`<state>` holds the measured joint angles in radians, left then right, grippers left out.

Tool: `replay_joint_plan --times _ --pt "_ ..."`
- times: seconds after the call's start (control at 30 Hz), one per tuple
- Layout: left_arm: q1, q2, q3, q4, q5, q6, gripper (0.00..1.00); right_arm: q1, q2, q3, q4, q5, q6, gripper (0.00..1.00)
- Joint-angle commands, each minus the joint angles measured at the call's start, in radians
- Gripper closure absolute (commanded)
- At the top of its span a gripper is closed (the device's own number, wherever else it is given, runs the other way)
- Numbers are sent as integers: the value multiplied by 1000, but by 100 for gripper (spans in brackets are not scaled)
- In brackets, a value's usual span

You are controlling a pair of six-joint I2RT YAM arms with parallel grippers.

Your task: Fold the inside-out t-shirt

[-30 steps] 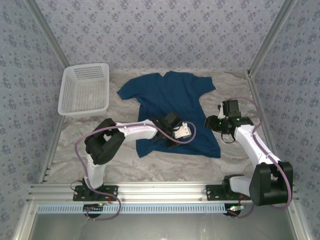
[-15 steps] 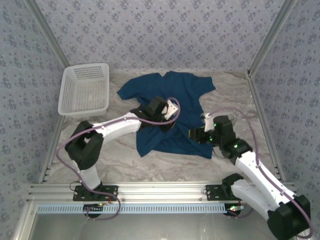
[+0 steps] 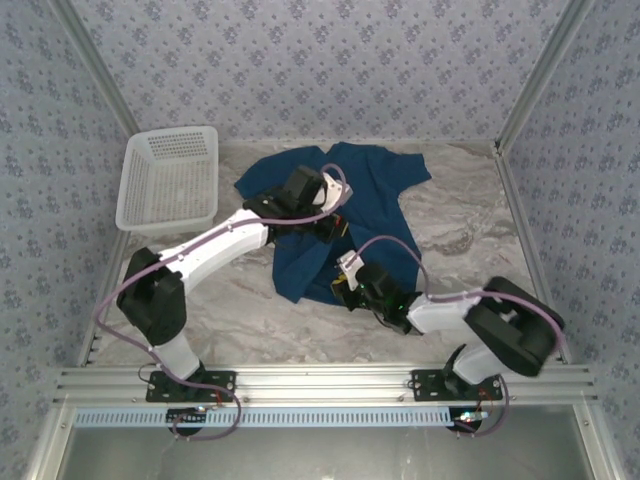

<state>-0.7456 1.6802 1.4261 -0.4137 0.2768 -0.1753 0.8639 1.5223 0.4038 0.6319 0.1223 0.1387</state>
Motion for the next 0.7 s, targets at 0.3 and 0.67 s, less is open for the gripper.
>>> replay_joint_plan --times 0.3,0.67 --pt "23 -182 103 -52 64 -94 100 -26 204 120 306 389 -157 77" --pt "16 -195 115 -13 115 -127 100 -7 259 226 157 445 -192 78"
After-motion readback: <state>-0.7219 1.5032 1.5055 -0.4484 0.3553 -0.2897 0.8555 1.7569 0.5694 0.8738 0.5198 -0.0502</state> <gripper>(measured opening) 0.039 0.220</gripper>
